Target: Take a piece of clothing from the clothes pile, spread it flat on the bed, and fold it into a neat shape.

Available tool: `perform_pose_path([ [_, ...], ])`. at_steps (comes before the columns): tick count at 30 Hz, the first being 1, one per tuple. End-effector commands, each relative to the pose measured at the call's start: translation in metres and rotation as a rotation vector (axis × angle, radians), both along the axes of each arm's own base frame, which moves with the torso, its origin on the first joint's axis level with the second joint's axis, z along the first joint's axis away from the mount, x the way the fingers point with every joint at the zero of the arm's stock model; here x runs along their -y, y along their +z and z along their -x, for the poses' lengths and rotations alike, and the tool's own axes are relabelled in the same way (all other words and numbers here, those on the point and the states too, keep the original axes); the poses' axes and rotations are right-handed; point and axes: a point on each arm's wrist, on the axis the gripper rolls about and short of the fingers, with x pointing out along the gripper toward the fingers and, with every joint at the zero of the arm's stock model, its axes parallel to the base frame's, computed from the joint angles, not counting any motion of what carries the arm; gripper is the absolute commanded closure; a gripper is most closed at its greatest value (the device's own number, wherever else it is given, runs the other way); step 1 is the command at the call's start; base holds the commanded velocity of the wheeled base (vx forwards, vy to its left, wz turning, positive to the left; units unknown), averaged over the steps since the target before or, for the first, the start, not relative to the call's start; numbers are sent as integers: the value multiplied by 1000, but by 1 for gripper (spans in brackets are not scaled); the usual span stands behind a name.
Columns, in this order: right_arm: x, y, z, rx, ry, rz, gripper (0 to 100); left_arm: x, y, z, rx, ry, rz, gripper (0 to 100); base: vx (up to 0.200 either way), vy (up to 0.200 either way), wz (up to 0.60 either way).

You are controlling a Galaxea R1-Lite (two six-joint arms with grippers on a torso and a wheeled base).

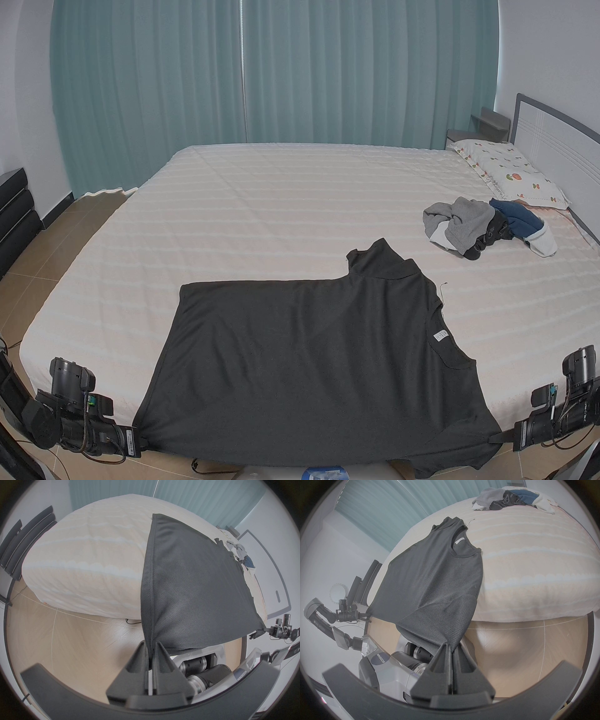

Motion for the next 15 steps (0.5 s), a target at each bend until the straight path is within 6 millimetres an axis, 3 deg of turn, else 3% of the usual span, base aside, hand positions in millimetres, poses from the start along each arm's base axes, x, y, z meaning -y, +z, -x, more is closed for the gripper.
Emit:
perform_pose_path([
  [1,-1,0,6,-1,9,4,100,0,0,5,-6,-16,-12,100,0,0,0],
  [6,-1,5,3,59,20,12,100,0,5,-1,42,-4,-3,100,0,0,0],
  [15,3,24,-27,168,-14,5,100,-1,37,-29,258,161,117,100,0,0,0],
])
